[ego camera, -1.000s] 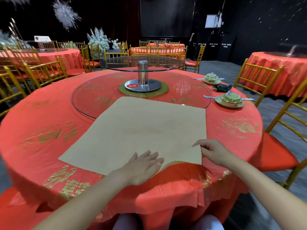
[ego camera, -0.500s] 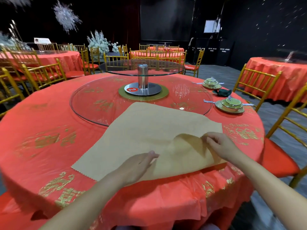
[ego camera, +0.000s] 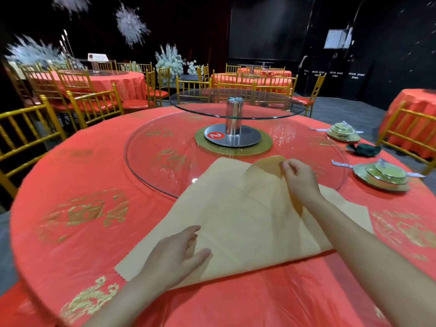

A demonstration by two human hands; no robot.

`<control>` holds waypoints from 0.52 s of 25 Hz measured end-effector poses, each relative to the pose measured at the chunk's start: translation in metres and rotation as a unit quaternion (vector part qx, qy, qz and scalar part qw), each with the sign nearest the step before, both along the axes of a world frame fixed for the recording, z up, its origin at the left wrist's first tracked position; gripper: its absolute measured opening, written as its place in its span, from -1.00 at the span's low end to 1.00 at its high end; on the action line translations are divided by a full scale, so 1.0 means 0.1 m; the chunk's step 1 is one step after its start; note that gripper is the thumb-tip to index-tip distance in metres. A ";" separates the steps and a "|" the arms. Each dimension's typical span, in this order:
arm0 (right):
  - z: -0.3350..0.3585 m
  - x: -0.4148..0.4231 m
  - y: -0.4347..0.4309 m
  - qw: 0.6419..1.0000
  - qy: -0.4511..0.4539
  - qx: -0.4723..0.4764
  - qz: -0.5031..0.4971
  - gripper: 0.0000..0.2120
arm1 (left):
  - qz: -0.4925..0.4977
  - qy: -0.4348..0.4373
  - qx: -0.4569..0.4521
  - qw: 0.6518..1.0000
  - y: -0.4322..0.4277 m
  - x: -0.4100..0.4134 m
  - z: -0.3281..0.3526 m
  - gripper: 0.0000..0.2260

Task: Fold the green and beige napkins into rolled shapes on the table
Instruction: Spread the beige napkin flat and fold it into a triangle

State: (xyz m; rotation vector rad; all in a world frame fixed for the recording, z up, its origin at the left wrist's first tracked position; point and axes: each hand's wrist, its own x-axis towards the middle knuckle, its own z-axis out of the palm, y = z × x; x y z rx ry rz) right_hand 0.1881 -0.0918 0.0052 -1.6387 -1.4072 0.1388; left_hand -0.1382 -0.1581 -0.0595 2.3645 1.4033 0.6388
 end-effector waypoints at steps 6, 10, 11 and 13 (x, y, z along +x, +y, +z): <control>-0.19 -0.19 0.92 0.999 0.021 -0.028 -0.022 -0.70 | 0.115 -0.094 0.033 0.988 0.43 -0.08 -0.16 -0.59; -0.35 -0.36 1.43 0.996 -0.009 -0.072 -0.045 -0.68 | 0.180 -0.093 0.040 0.978 0.75 -0.08 -0.15 -0.63; -0.39 -0.39 1.53 0.996 -0.013 -0.080 -0.045 -0.69 | 0.189 -0.087 0.033 0.978 0.81 -0.08 -0.16 -0.63; -0.48 -0.44 1.67 0.994 -0.021 -0.095 -0.045 -0.71 | 0.205 -0.060 0.031 0.976 0.92 -0.10 -0.20 -0.64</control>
